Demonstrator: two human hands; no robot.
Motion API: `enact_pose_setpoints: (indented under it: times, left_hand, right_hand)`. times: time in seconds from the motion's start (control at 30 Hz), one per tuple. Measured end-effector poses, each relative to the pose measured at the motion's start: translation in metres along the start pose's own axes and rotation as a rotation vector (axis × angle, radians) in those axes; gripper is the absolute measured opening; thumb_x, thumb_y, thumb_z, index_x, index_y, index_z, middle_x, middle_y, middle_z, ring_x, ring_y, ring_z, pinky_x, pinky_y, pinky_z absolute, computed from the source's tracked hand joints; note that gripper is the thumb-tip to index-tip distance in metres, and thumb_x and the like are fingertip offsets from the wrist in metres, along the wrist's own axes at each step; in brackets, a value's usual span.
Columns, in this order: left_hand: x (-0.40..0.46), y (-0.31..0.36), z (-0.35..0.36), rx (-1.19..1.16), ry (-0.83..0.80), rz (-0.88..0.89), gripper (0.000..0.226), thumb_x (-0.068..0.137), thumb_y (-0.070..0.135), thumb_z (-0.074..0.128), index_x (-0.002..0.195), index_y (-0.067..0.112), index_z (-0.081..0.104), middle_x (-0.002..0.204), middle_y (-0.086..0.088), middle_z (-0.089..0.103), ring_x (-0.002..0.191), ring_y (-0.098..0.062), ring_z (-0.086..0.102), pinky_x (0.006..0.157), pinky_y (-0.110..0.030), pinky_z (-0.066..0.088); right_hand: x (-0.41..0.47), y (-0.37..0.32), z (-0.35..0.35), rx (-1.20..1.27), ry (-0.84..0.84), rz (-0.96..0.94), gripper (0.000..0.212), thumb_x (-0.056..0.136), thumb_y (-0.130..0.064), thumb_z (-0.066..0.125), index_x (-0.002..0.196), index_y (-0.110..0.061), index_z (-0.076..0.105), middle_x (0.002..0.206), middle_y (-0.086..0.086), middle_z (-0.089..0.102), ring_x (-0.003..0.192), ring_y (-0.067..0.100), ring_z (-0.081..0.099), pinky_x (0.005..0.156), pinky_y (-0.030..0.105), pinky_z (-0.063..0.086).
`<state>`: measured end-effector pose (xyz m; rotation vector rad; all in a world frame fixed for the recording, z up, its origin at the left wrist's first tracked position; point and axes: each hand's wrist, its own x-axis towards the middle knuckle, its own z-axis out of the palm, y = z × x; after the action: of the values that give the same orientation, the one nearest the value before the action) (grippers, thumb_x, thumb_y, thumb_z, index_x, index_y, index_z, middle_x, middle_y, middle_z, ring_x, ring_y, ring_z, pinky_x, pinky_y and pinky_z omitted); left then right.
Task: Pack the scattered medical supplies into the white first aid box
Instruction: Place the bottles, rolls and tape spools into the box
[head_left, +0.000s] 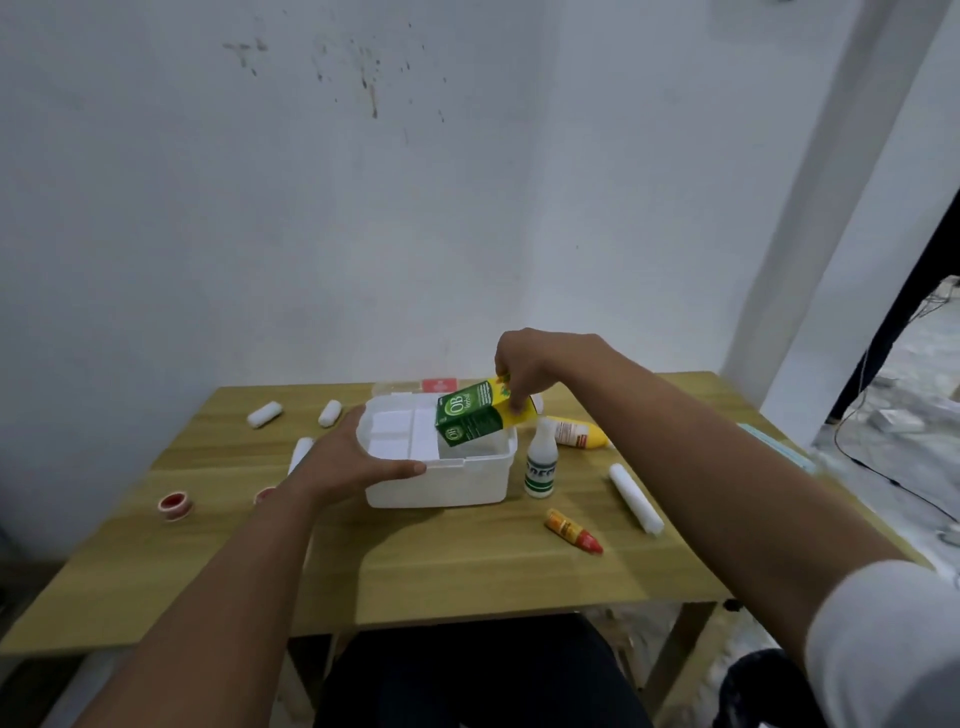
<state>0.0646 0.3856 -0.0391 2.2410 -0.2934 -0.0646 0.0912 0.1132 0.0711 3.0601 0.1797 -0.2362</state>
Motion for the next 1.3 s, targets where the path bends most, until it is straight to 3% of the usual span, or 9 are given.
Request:
enact_pose_setpoints:
  times: [0.17,0.37,0.53,0.67,0.8,0.87,0.97,1.1,1.3]
  left_hand:
    - [0.004,-0.011,0.006,0.004,0.018,-0.007,0.126,0.048,0.076,0.085,0.154,0.034,0.033,0.150,0.009,0.048,0.126,-0.014,0.048,0.090,-0.033,0.047]
    - [0.008,-0.014,0.014,0.019,0.034,0.001,0.123,0.051,0.077,0.083,0.154,0.034,0.031,0.154,0.007,0.046,0.132,-0.020,0.048,0.089,-0.033,0.050]
    - [0.010,-0.015,0.016,0.006,0.017,0.011,0.125,0.050,0.079,0.081,0.155,0.034,0.029,0.155,0.006,0.044,0.134,-0.021,0.047,0.090,-0.033,0.047]
    - [0.010,-0.014,0.022,-0.010,0.050,0.019,0.120,0.056,0.070,0.085,0.155,0.033,0.029,0.156,0.003,0.044,0.135,-0.023,0.046,0.096,-0.039,0.047]
    - [0.011,-0.014,0.024,-0.015,0.060,0.027,0.118,0.059,0.067,0.085,0.156,0.031,0.029,0.156,0.001,0.044,0.136,-0.025,0.046,0.099,-0.042,0.046]
    - [0.011,-0.015,0.024,-0.022,0.056,0.031,0.116,0.060,0.066,0.085,0.155,0.030,0.030,0.155,0.001,0.045,0.135,-0.025,0.046,0.099,-0.042,0.047]
    - [0.010,-0.014,0.024,-0.036,0.055,0.033,0.116,0.057,0.069,0.085,0.154,0.031,0.033,0.154,0.003,0.046,0.134,-0.023,0.047,0.096,-0.040,0.047]
    - [0.009,-0.011,0.022,-0.038,0.061,0.048,0.109,0.061,0.063,0.086,0.153,0.032,0.036,0.151,0.005,0.049,0.132,-0.021,0.049,0.091,-0.034,0.045]
    - [0.007,-0.011,0.020,-0.064,0.049,0.019,0.116,0.058,0.066,0.087,0.154,0.032,0.033,0.152,0.005,0.047,0.133,-0.020,0.048,0.094,-0.035,0.045]
  right_hand:
    - [0.001,-0.013,-0.002,-0.107,-0.008,0.028,0.039,0.066,-0.021,0.092,0.078,-0.014,0.055,0.078,0.002,0.058,0.081,0.026,0.062,0.078,0.040,0.057]
    - [0.016,-0.031,0.018,-0.034,0.003,-0.032,0.041,0.065,-0.024,0.093,0.071,-0.019,0.053,0.078,0.002,0.062,0.080,0.025,0.064,0.075,0.038,0.058]
    - [0.030,-0.043,0.051,0.124,-0.044,-0.032,0.039,0.066,-0.031,0.095,0.077,-0.013,0.063,0.069,0.003,0.070,0.064,0.018,0.071,0.067,0.035,0.062]
    - [0.034,-0.056,0.071,0.186,0.004,-0.051,0.024,0.072,-0.020,0.089,0.075,-0.013,0.066,0.068,0.003,0.071,0.060,0.017,0.069,0.062,0.031,0.060]
    - [0.033,-0.055,0.078,0.265,0.011,-0.049,0.023,0.075,-0.017,0.085,0.091,-0.006,0.072,0.080,0.009,0.075,0.067,0.023,0.074,0.072,0.043,0.065]
    - [0.026,-0.045,0.070,0.328,0.041,-0.055,0.030,0.074,-0.019,0.089,0.092,-0.002,0.073,0.088,0.012,0.077,0.072,0.027,0.076,0.072,0.042,0.065]
    - [0.011,-0.016,0.051,0.546,0.191,-0.023,0.044,0.079,-0.013,0.087,0.119,0.000,0.072,0.111,0.011,0.074,0.082,0.027,0.077,0.071,0.037,0.065]
    - [-0.008,0.037,0.036,0.518,0.346,0.054,0.031,0.086,-0.009,0.077,0.116,-0.006,0.076,0.117,0.009,0.075,0.105,0.021,0.071,0.088,0.026,0.055]
    - [-0.013,0.092,0.062,0.435,0.262,0.194,0.032,0.089,-0.008,0.071,0.121,-0.009,0.073,0.124,0.007,0.072,0.113,0.022,0.066,0.093,0.028,0.051]
